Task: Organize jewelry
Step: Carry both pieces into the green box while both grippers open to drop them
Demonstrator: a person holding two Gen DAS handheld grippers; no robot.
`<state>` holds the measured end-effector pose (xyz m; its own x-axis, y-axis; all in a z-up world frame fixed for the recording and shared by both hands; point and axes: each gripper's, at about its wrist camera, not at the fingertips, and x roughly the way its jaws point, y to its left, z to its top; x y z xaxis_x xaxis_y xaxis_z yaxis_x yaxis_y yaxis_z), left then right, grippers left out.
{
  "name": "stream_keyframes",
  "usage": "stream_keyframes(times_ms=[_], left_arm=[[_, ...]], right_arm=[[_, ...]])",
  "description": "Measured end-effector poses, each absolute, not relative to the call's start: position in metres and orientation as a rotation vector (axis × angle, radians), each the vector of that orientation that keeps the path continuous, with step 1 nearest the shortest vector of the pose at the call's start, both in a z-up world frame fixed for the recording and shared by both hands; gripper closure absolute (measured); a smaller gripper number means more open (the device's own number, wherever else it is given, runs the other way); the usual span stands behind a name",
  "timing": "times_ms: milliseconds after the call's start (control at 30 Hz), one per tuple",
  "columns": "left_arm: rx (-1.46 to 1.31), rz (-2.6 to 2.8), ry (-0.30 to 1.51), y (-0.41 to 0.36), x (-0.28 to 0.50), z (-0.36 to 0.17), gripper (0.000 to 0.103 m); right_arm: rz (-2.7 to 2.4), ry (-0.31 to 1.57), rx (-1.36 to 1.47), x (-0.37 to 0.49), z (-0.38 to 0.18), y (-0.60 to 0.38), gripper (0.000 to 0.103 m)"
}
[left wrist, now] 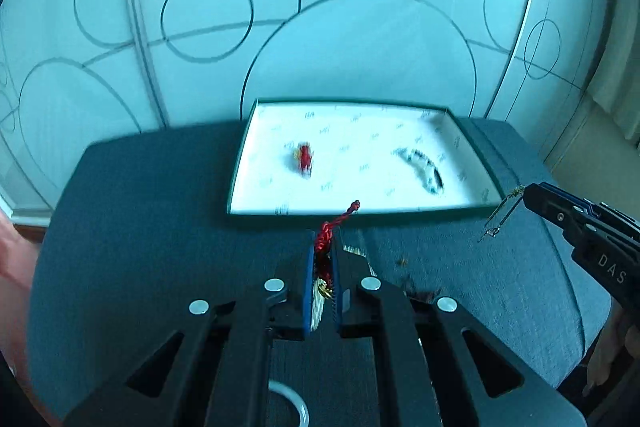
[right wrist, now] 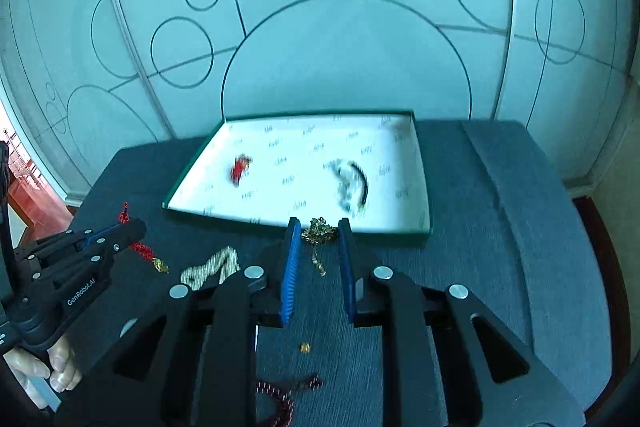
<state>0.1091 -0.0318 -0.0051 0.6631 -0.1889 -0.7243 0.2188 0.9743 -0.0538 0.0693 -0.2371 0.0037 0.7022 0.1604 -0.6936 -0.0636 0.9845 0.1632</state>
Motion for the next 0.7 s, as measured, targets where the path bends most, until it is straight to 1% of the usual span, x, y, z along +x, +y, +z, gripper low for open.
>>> stream_keyframes(times_ms=[167,333,533,700], left_arm=[[0.071,-0.242,0.755,-0.045,0.138,0.02,0.096],[0.09,-0.248,0.727,-0.06,0.174,0.026,0.096],[0.099,-0.239,0.743,-0.071,0.221,0.008,0.096],[0.105,-0.241,0.81,-0.082,0.248,-0.03,0.096]], right_arm=[[0.122,0.775,0.149,0.096,0.012,-0.243,0.084],[0.109,0.771,0.149,0.128,0.013,-0.248,0.084],[0.077,0.801,0.154,0.176,-0.006,-0.256,0.084],[0.051,0.869,0.143,0.204,-0.04,-0.259,0.084]])
